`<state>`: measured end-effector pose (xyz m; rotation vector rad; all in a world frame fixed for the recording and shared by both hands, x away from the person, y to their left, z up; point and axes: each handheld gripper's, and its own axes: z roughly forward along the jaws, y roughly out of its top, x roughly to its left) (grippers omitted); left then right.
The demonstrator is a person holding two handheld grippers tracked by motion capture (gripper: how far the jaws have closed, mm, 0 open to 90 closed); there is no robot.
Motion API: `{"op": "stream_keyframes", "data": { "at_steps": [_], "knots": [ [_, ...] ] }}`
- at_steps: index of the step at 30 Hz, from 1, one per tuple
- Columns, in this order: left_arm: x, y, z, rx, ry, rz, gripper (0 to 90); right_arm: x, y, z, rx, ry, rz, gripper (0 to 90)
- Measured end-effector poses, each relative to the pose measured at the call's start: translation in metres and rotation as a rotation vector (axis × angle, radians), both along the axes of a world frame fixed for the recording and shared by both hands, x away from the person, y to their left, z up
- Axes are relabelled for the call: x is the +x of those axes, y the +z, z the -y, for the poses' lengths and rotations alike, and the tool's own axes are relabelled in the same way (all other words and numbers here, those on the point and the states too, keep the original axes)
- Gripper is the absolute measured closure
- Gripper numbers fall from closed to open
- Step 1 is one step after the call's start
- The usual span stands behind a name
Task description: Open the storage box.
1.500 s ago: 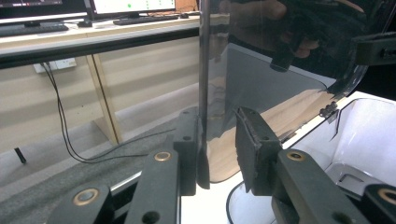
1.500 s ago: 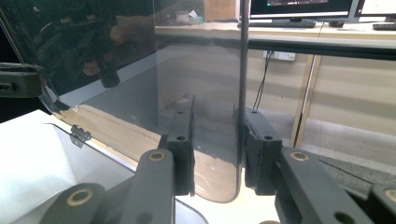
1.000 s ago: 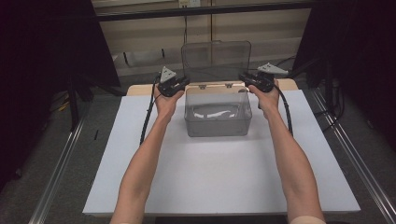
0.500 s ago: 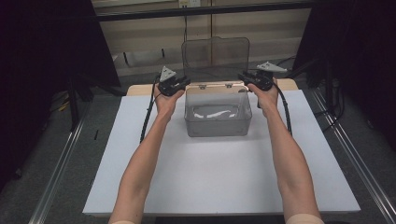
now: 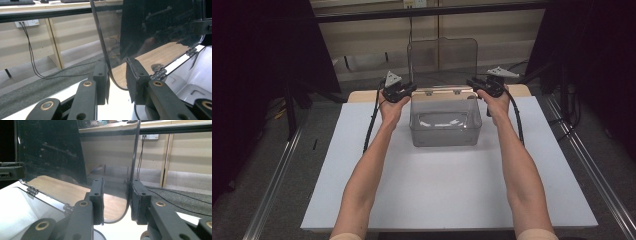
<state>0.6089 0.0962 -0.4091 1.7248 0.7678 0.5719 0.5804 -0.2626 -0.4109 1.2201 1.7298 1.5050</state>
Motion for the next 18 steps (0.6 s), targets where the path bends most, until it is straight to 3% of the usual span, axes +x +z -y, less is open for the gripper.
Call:
{"op": "stream_keyframes", "data": {
  "at_steps": [18],
  "knots": [
    [0.0032,-0.0035,0.0030,-0.026,0.015,-0.056,63.1,0.0037,-0.0066,0.0006,0.031,-0.002,-0.039,63.7]
  ]
}}
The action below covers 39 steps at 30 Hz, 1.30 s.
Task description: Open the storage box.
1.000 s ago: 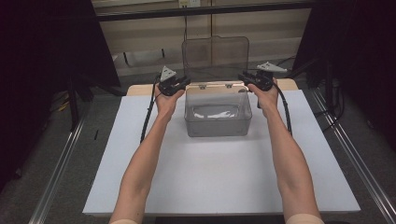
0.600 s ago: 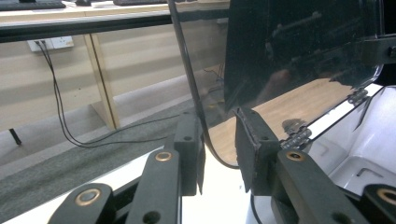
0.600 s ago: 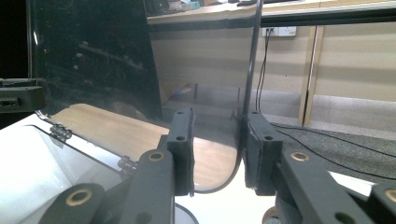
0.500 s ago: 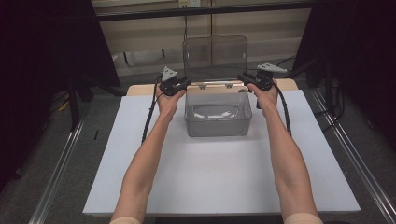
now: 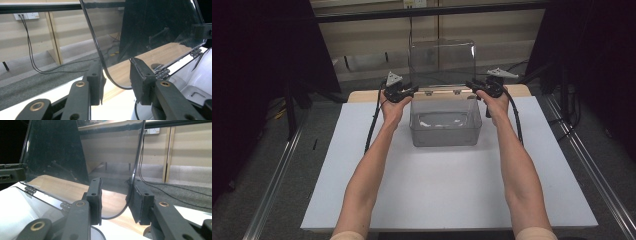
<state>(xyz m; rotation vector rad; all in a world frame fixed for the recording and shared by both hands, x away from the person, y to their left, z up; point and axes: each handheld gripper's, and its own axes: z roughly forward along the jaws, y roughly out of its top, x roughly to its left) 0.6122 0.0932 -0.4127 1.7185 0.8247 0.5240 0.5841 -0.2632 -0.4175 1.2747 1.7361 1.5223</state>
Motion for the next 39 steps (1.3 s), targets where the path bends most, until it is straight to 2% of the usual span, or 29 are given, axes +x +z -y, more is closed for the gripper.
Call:
{"op": "stream_keyframes", "data": {
  "at_steps": [3,8,9,19,23,28,32,33,35,36,37,38,39],
  "knots": [
    [0.0009,-0.0007,-0.0008,-0.005,-0.005,-0.008,62.1,0.0008,-0.0017,0.0016,0.015,0.005,-0.021,63.4],
    [0.0018,-0.0023,-0.0006,-0.030,0.004,-0.048,59.2,0.0014,-0.0037,0.0023,0.030,0.006,-0.054,61.8],
    [0.0021,-0.0031,-0.0011,-0.046,0.008,-0.063,59.0,0.0016,-0.0042,0.0022,0.031,0.002,-0.059,61.7],
    [0.0028,-0.0018,-0.0009,-0.036,0.013,-0.079,58.7,0.0013,-0.0047,0.0022,0.045,-0.005,-0.071,62.0],
    [0.0021,-0.0020,0.0022,-0.046,0.031,-0.089,56.6,0.0009,-0.0051,0.0019,0.048,-0.012,-0.076,61.9],
    [0.0037,-0.0038,0.0007,-0.058,0.023,-0.096,54.2,0.0010,-0.0051,0.0027,0.050,-0.003,-0.089,60.5],
    [0.0034,-0.0029,0.0004,-0.039,0.023,-0.085,51.4,0.0014,-0.0062,0.0032,0.054,-0.005,-0.100,57.9],
    [0.0029,-0.0020,0.0005,-0.025,0.013,-0.089,51.4,0.0015,-0.0068,0.0037,0.043,-0.025,-0.100,56.0],
    [0.0034,-0.0036,0.0004,-0.034,0.007,-0.100,51.6,0.0013,-0.0066,0.0035,0.035,-0.027,-0.095,55.8],
    [0.0039,-0.0056,0.0010,-0.054,-0.005,-0.116,54.1,0.0012,-0.0063,0.0021,0.027,-0.034,-0.087,61.2],
    [0.0032,-0.0068,0.0029,-0.070,-0.001,-0.112,53.5,0.0012,-0.0061,0.0008,0.048,-0.007,-0.083,70.4],
    [0.0029,-0.0067,0.0041,-0.042,0.010,-0.096,54.5,0.0010,-0.0051,-0.0034,0.024,-0.008,-0.072,66.5],
    [0.0033,-0.0078,0.0039,-0.052,0.007,-0.109,52.7,0.0010,-0.0043,-0.0043,-0.010,-0.031,-0.079,62.9]
  ]
}}
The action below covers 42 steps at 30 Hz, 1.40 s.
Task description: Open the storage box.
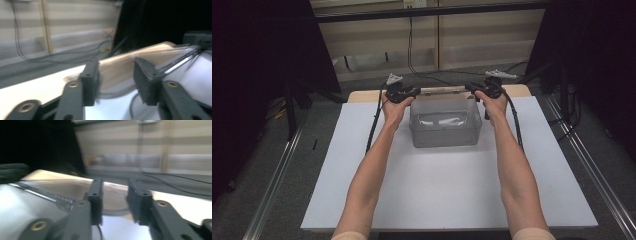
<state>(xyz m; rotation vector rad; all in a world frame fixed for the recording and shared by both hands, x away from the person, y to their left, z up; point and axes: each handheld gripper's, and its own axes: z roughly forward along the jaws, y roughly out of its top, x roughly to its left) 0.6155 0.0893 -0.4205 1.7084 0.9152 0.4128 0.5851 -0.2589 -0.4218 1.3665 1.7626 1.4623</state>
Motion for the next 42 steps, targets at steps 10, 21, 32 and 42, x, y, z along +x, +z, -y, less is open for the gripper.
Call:
{"op": "stream_keyframes", "data": {
  "at_steps": [10,21,32,42],
  "knots": [
    [-0.001,0.001,-0.002,0.007,0.009,0.004,40.0,-0.002,-0.002,0.005,-0.012,-0.019,-0.010,45.4],
    [-0.007,0.011,-0.009,0.056,0.029,0.000,24.7,-0.011,0.009,0.005,-0.049,0.000,0.028,35.6],
    [-0.014,0.015,-0.007,0.010,0.037,-0.002,11.2,-0.021,0.018,0.006,-0.060,-0.036,0.066,19.2],
    [-0.022,0.015,-0.008,0.009,0.030,0.031,7.0,-0.027,0.019,0.010,-0.071,-0.054,0.094,9.5]
  ]
}}
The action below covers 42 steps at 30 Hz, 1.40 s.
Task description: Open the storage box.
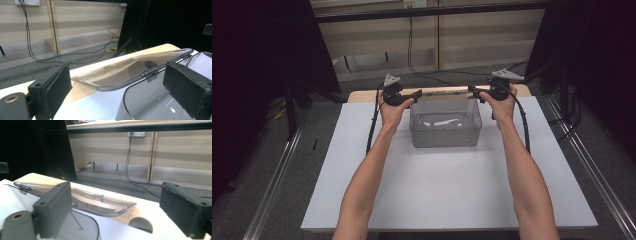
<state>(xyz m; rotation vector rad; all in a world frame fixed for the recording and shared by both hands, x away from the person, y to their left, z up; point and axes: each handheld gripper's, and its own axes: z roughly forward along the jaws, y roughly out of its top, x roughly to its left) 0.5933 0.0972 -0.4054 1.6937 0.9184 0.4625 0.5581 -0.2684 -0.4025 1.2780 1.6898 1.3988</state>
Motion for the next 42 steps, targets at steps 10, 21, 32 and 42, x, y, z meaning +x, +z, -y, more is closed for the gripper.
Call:
{"op": "stream_keyframes", "data": {
  "at_steps": [10,21,32,42],
  "knots": [
    [-0.019,0.003,-0.013,-0.005,-0.001,0.047,3.5,-0.015,0.007,-0.012,-0.023,0.005,0.055,3.1],
    [-0.039,0.011,-0.022,-0.019,-0.013,0.078,4.9,-0.033,0.012,-0.010,-0.031,-0.021,0.083,1.7],
    [-0.062,0.016,-0.020,-0.013,0.008,0.118,4.3,-0.051,0.014,-0.012,-0.054,-0.027,0.102,0.9],
    [-0.087,0.017,-0.034,-0.020,0.019,0.128,4.6,-0.073,0.017,-0.008,-0.085,-0.036,0.114,0.3]
  ]
}}
